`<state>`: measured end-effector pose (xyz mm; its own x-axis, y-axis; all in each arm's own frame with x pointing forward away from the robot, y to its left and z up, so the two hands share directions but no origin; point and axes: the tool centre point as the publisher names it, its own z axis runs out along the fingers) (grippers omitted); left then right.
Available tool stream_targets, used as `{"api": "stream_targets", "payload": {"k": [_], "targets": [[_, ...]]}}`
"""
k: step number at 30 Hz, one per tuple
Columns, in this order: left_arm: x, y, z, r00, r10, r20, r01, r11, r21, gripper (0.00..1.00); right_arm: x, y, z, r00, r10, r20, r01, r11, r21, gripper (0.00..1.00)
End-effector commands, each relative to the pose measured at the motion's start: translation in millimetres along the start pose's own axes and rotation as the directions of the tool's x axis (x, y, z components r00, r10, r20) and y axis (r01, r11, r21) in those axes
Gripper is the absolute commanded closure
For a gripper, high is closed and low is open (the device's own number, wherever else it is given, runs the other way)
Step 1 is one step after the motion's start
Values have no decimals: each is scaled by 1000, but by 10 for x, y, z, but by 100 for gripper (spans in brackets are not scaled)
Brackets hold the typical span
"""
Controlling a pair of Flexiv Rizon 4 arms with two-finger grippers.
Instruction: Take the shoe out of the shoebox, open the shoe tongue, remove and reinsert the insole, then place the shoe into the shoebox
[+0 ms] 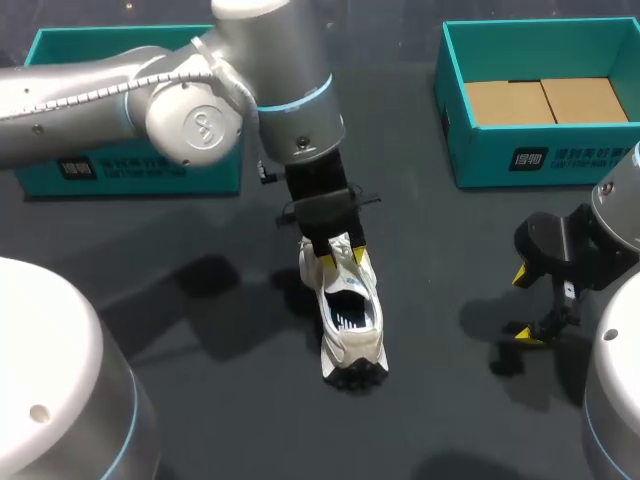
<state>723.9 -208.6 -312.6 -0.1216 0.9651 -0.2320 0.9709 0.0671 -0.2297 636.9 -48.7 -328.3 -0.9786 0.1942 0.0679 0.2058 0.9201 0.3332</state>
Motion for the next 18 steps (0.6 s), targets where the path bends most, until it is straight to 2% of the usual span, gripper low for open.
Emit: {"api": "stream_targets", "payload": {"k": [1,6,12,14,18], "targets": [[-50,-48,151,1000,-7,-9,7,1000,3,68,24,-10,-6,1000,-1,4,1,1000,0,0],[11,-126,441,999,-27,-43,29,999,37,68,24,-10,-6,1000,-1,4,1,1000,0,0],[158,-211,661,996,-47,-75,53,995,79,69,24,-10,-6,1000,-1,4,1,1000,0,0],[183,-267,642,996,-48,-71,54,996,78,69,24,-10,-6,1000,-1,4,1,1000,0,0],[194,-410,425,999,-28,-20,29,999,41,69,24,-10,-6,1000,-1,4,1,1000,0,0]]}}
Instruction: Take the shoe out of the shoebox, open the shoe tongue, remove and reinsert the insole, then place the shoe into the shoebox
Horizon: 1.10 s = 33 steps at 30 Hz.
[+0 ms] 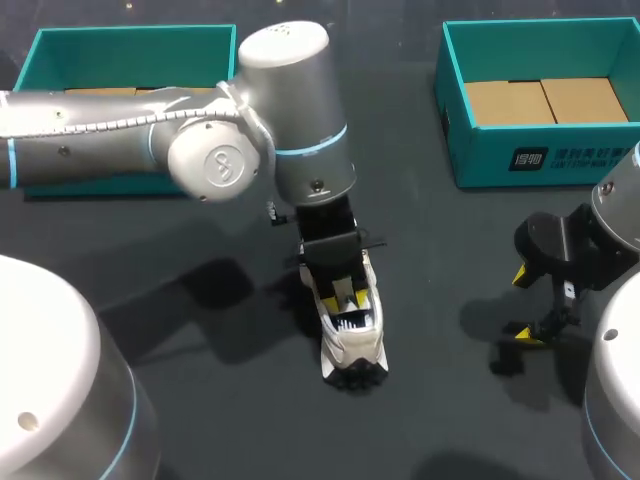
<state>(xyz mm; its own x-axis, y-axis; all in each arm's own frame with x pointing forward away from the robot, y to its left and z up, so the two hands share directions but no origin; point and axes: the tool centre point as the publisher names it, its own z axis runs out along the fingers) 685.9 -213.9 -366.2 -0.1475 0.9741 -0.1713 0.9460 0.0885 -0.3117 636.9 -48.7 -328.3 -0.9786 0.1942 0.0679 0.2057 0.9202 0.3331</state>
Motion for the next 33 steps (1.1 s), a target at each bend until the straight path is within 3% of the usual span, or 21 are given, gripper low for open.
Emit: {"api": "stream_targets", "payload": {"k": [1,7,13,14,16,17,19,30,33], "targets": [[91,-207,-210,999,19,44,-17,999,-44,68,24,-10,-6,1000,-1,4,1,1000,0,0],[54,-415,-504,997,28,77,-22,997,-76,65,24,-10,-6,1000,-1,4,1,1000,0,0],[-11,-539,-700,990,-136,17,137,986,-93,60,24,-10,-6,1000,-1,4,1,1000,0,0],[-15,-568,-737,987,-161,19,162,982,-95,50,24,-10,-6,1000,-1,4,1,1000,0,0],[-17,-641,-816,969,-247,20,248,966,-69,15,24,-10,-6,1000,-1,4,1,1000,0,0],[-20,-669,-859,961,-276,20,276,961,-27,2,24,-10,-6,1000,-1,4,1,1000,0,0],[-19,-725,-952,937,-350,-11,350,937,10,0,24,-10,-6,1000,-1,4,1,1000,0,0],[-19,-725,-952,937,-350,-11,350,937,10,0,24,-10,-6,1000,-1,4,1,1000,0,0],[40,-799,-901,851,-525,18,525,851,7,0,24,-10,-6,1000,-1,4,1,1000,0,0]]}}
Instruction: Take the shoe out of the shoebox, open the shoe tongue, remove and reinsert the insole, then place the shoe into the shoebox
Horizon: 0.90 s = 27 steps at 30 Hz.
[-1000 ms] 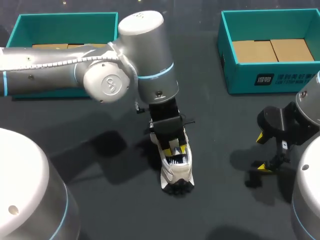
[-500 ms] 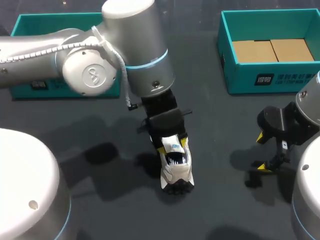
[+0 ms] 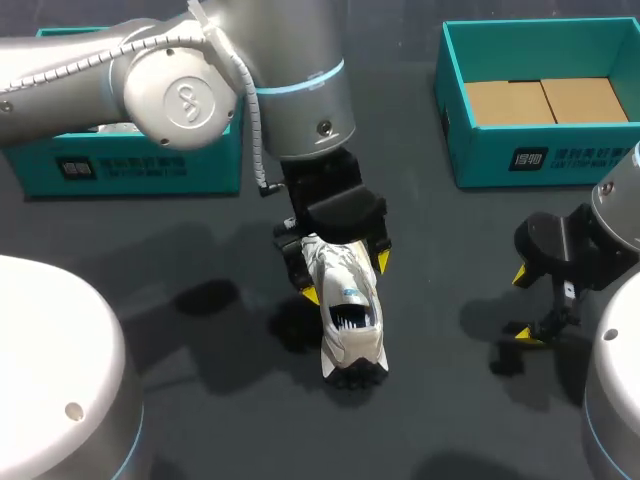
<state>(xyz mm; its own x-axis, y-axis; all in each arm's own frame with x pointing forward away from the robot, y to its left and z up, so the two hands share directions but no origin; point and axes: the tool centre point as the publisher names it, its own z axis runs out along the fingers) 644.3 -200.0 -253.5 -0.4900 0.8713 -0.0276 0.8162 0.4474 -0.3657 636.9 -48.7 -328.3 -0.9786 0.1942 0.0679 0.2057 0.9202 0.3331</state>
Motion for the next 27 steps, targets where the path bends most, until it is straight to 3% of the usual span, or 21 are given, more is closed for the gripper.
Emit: {"api": "stream_targets", "payload": {"k": [1,4,5,6,16,19,27], "targets": [[88,-66,55,974,-225,42,225,974,-3,0,24,-10,-6,1000,-1,4,1,1000,0,0],[171,-164,39,908,-404,111,413,909,-63,0,24,-10,-6,1000,-1,4,1,1000,0,0],[198,-216,32,871,-469,146,485,869,-99,0,24,-10,-6,1000,-1,4,1,1000,0,0],[226,-272,1,795,-568,214,602,783,-157,0,24,-10,-6,1000,-1,4,1,1000,0,0],[227,-273,27,786,-582,209,614,776,-148,0,24,-10,-6,1000,-1,4,1,1000,0,0],[214,-267,96,700,-681,213,708,701,-85,0,24,-10,-6,1000,-1,4,1,1000,0,0],[170,-326,281,524,-807,274,848,526,-73,0,24,-10,-6,1000,-1,4,1,1000,0,0]]}}
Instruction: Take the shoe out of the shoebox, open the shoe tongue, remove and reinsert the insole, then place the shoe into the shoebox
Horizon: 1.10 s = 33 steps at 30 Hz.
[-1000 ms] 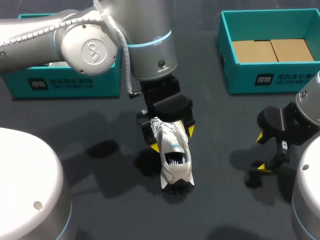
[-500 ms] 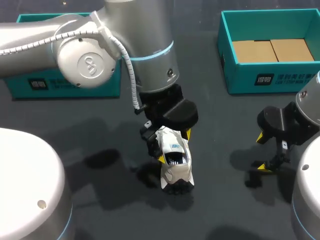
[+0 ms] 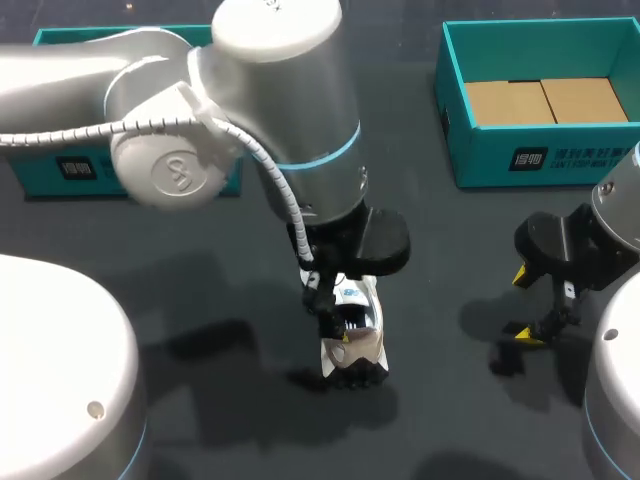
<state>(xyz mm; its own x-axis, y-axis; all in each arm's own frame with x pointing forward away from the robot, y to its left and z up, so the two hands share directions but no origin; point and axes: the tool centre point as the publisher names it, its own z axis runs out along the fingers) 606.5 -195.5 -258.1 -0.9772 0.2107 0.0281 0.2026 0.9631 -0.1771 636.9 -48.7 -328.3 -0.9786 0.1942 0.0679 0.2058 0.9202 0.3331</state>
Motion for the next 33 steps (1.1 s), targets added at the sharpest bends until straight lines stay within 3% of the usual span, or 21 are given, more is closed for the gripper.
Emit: {"api": "stream_targets", "payload": {"k": [1,15,33], "targets": [[32,-103,154,983,-183,25,184,983,-25,0,24,-10,-6,1000,-1,4,1,1000,0,0],[20,-121,547,963,-267,-35,264,963,-54,0,24,-10,-6,1000,-1,4,1,1000,0,0],[116,-54,1037,962,-275,1,274,960,-58,0,24,-10,-6,1000,-1,4,1,1000,0,0]]}}
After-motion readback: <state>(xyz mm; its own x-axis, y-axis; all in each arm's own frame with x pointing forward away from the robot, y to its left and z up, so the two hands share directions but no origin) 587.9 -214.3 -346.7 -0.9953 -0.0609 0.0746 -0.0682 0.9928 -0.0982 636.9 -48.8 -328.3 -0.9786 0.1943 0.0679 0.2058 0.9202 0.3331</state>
